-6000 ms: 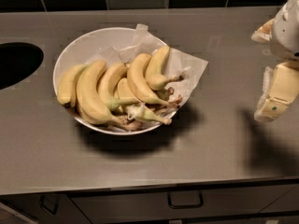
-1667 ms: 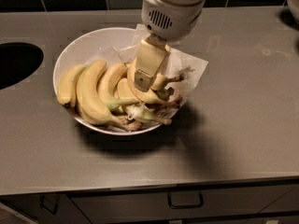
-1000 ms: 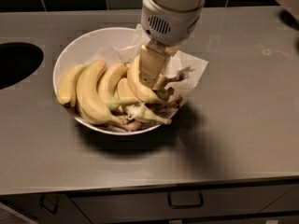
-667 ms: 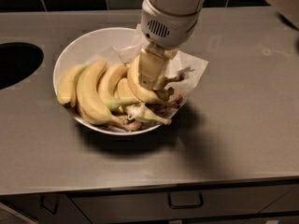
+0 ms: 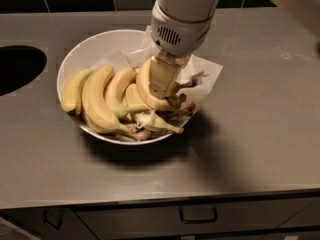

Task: Pick banana from white bowl

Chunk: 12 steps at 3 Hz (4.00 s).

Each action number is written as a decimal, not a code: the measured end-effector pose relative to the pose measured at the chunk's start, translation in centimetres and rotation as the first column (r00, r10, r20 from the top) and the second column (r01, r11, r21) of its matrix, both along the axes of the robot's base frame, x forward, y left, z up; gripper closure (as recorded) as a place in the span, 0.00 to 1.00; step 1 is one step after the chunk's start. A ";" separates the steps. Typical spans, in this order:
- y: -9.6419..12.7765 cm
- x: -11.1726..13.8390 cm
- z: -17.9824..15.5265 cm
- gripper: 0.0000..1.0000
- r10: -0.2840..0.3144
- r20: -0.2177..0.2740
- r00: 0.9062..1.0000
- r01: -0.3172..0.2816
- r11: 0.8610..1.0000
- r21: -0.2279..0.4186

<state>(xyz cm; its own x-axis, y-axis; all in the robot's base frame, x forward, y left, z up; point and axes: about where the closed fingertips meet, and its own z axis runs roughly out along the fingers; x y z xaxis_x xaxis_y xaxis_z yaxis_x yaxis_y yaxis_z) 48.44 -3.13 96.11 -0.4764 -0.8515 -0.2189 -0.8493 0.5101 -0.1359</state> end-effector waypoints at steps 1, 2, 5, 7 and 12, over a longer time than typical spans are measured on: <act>0.0 0.0 -0.2 0.42 0.000 -0.004 1.000 0.000 1.000 -0.001; 0.0 -0.1 -0.9 0.43 0.002 -0.021 1.000 -0.002 1.000 -0.004; 0.1 0.0 -1.8 0.43 0.004 -0.045 0.999 -0.005 1.000 -0.008; -0.1 0.0 -2.1 0.85 0.001 -0.055 0.999 -0.002 1.000 -0.010; -0.7 -1.9 9.2 0.92 0.060 0.165 0.985 -0.070 0.996 0.057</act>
Offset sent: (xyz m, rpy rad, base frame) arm -0.0042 -0.0039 -0.0226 -0.0242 0.0733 0.0015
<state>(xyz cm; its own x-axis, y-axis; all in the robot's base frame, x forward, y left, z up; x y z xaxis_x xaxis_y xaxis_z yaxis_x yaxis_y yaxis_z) 46.54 -3.81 105.34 -0.3743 -0.8618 -0.3424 -0.8500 0.4665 -0.2447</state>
